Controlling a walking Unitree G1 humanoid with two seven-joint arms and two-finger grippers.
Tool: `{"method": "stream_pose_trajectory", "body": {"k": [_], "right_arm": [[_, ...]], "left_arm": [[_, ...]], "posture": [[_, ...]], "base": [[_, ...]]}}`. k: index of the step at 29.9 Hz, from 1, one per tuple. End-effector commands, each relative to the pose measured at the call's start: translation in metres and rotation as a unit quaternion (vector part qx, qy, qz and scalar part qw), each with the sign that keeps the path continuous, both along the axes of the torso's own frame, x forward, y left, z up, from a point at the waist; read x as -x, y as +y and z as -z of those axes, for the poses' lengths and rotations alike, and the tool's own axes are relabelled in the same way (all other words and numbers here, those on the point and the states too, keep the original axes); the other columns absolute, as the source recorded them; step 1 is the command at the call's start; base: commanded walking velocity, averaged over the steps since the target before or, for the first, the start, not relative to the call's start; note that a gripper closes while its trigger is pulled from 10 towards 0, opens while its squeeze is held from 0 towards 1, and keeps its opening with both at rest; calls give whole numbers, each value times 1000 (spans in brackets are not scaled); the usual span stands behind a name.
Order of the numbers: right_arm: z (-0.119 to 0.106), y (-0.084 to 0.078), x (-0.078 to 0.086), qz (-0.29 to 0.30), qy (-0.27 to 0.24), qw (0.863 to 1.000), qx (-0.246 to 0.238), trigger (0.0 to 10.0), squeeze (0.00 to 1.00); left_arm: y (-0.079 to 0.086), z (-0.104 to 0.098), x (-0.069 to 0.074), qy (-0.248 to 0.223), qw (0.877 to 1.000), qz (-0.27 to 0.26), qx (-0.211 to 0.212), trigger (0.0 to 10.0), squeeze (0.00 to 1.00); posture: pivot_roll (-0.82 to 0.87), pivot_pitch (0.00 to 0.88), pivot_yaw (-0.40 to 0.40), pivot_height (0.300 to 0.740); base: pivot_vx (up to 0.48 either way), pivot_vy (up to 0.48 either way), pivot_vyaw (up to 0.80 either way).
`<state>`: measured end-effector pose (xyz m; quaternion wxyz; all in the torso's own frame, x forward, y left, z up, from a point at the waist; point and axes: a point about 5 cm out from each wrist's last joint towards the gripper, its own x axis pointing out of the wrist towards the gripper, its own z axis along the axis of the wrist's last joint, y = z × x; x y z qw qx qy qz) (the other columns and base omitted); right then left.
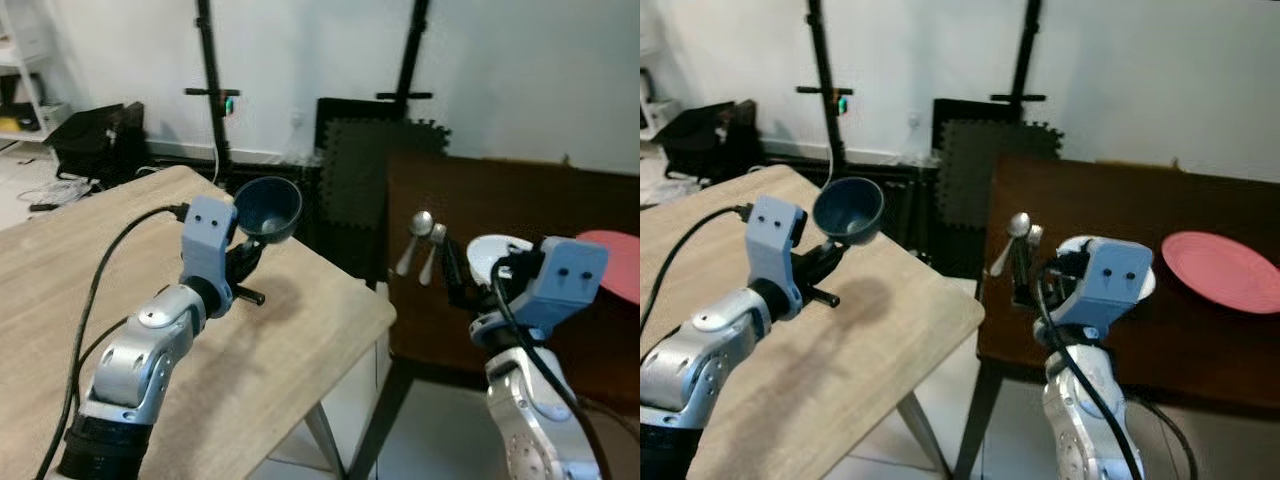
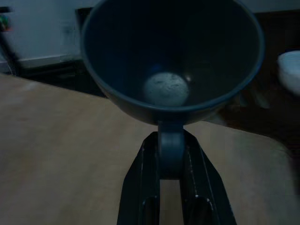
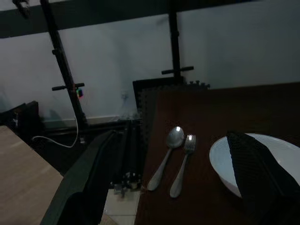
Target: Setting the table
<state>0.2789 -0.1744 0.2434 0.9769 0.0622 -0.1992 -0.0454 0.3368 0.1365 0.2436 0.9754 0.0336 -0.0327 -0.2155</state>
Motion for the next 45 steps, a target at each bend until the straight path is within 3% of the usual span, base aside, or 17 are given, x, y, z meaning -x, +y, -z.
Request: {"method": "stream_pose_trajectory", "body": {"k": [1, 10, 29, 45], "right_arm": [[-1, 3, 0, -5, -3, 1000, 1, 10000, 0], [-1, 4, -1, -8, -4, 1000, 3, 10000, 0], [0, 3, 0, -6, -2, 1000, 4, 10000, 0], [0, 3, 0, -5, -2, 1000, 3, 10000, 0]], "left_arm": [[6, 3, 0, 3, 1000, -13, -5, 10000, 0], [7, 3, -2, 1, 1000, -17, 0, 10000, 0], [5, 3, -4, 1, 1000, -17, 2, 10000, 0], [5, 1, -5, 1, 1000, -19, 6, 10000, 0]], "posture": [[-13, 42, 29, 740], [-14, 35, 30, 740], [-18, 42, 34, 740], [-19, 46, 34, 740]], "base": [[0, 0, 0], [0, 0, 0], [26, -400, 0], [0, 0, 0]]}}
